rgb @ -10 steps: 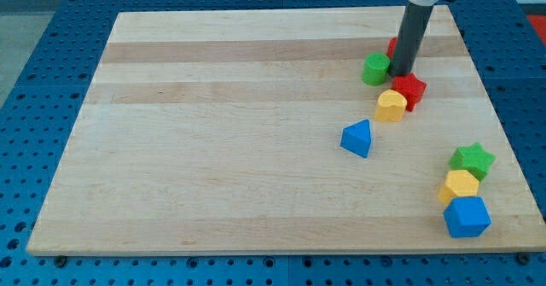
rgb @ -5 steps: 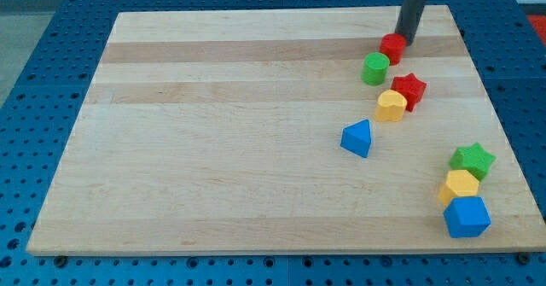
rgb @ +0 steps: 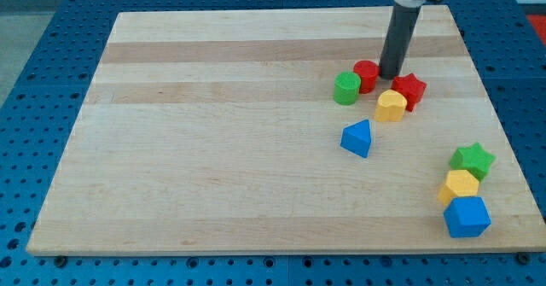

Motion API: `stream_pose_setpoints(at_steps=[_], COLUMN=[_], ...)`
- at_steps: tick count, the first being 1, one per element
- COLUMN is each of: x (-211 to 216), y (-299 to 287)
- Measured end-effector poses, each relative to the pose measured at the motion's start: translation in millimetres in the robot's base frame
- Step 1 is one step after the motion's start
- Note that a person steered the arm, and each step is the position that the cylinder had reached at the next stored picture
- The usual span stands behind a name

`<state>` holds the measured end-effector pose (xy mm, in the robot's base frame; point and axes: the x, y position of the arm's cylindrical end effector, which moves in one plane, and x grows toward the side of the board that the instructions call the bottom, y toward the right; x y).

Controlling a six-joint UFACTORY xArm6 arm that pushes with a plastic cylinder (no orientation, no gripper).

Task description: Move the red circle and green circle to the down

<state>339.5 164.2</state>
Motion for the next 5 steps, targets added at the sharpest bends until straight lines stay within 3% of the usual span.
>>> stream_pose_setpoints(at_steps=[1,3,5], x=[-19,3,7], y=[-14,-55,-47])
